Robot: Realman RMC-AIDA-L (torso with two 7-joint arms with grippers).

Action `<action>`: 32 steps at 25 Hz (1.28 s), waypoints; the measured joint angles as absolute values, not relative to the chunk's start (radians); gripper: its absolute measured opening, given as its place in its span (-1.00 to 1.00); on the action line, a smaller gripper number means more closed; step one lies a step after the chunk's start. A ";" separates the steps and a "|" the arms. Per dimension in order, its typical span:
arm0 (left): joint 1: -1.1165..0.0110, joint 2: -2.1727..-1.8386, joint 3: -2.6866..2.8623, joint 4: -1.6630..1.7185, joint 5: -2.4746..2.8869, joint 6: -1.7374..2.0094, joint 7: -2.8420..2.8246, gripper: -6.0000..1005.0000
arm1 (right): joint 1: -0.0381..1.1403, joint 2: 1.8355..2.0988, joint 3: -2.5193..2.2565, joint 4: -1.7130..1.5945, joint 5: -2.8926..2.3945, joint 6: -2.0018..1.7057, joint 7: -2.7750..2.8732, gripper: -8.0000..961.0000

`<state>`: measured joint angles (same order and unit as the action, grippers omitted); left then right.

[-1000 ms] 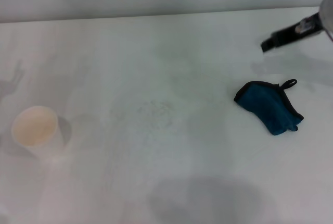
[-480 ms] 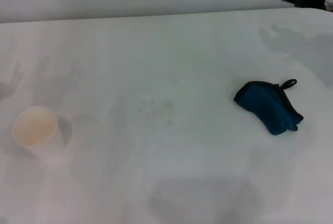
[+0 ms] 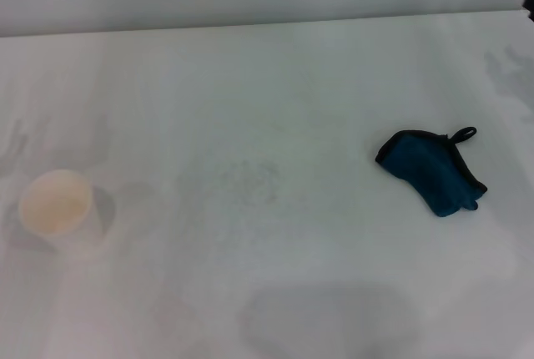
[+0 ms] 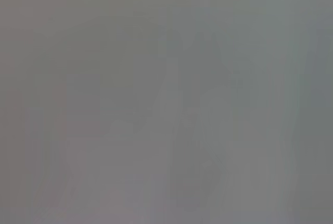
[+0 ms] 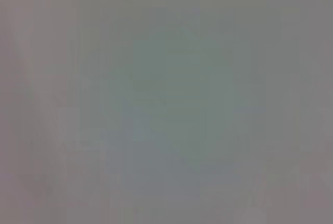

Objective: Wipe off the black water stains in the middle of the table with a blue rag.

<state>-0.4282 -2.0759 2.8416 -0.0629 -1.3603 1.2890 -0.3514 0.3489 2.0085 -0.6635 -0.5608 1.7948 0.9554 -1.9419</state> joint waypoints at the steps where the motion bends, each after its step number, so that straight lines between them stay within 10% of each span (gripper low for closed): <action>1: -0.423 -2.077 2.842 -0.057 -1.360 1.288 -0.343 0.75 | 0.350 2.009 -0.636 -0.526 1.821 0.979 -2.039 -0.17; 32: -0.387 -2.082 2.829 0.059 -1.475 1.269 -0.138 0.76 | 0.364 2.014 -0.530 -0.081 2.275 1.129 -2.727 -0.16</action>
<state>-0.3871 -2.0816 2.8287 0.0591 -1.4748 1.2687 -0.1379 0.3636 2.0142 -0.5301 -0.0813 2.2748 1.1287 -2.7274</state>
